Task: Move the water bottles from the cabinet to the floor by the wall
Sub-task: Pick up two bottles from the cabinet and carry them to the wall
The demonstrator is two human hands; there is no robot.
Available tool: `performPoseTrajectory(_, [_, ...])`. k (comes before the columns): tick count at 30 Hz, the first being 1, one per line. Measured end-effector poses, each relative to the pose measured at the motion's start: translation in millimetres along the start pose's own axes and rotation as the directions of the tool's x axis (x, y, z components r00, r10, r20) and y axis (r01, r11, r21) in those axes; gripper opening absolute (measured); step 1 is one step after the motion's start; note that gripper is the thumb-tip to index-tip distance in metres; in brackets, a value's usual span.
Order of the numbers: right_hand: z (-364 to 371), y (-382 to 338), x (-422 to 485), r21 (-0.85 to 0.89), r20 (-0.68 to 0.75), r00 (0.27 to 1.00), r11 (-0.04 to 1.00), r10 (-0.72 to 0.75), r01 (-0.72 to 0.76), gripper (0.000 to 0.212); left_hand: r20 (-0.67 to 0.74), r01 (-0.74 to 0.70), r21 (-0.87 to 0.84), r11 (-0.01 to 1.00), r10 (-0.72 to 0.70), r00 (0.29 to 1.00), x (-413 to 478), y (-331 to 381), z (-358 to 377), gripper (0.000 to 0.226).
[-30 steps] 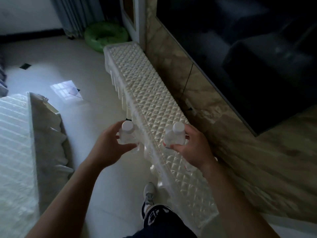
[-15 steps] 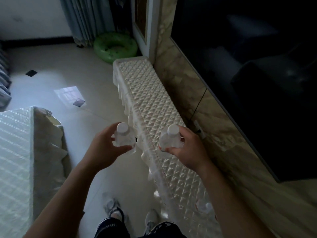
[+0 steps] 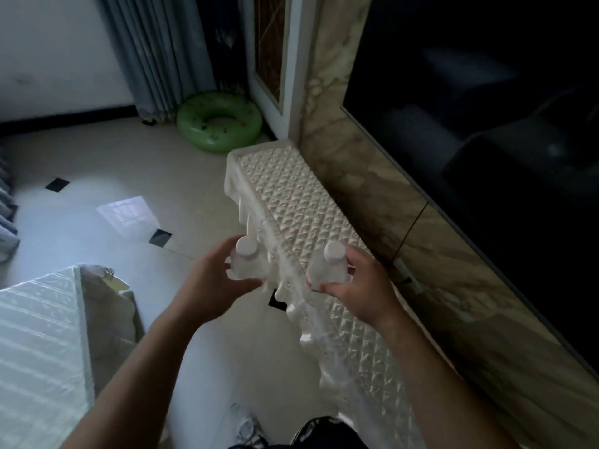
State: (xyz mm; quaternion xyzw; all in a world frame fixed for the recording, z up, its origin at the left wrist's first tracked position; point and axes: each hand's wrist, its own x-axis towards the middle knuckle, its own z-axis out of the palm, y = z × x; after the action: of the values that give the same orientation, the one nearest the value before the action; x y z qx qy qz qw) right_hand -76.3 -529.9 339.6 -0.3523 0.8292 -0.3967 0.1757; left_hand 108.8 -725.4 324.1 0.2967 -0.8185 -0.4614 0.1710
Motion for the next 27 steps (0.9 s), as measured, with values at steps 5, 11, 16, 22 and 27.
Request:
performPoseTrajectory(5, [31, -33, 44, 0.043, -0.023, 1.0, 0.999, 0.016, -0.015, 0.065, 0.023, -0.035, 0.029, 0.999, 0.034, 0.999, 44, -21, -41, 0.072])
performPoseTrajectory(11, [56, -51, 102, 0.042, -0.04, 0.999, 0.999, 0.02, -0.018, 0.067, 0.04, -0.007, 0.035, 0.999, 0.006, 0.999, 104, -48, -66, 0.073])
performPoseTrajectory(16, [75, -54, 164, 0.031, -0.034, 0.999, 0.999, 0.032, -0.03, 0.066, 0.057, 0.004, 0.048, 0.999, -0.007, 0.998, 165, -67, -86, 0.073])
performPoseTrajectory(22, [91, -65, 246, 0.052, 0.023, 0.998, 0.997, 0.059, -0.06, 0.064, 0.075, 0.022, 0.084, 0.996, -0.028, 0.997, 245, -84, -116, 0.074])
performPoseTrajectory(27, [101, -79, 303, 0.054, 0.031, 0.998, 0.997, 0.055, -0.057, 0.064, 0.057, 0.025, 0.086, 0.996, -0.03, 0.998, 300, -87, -138, 0.074])
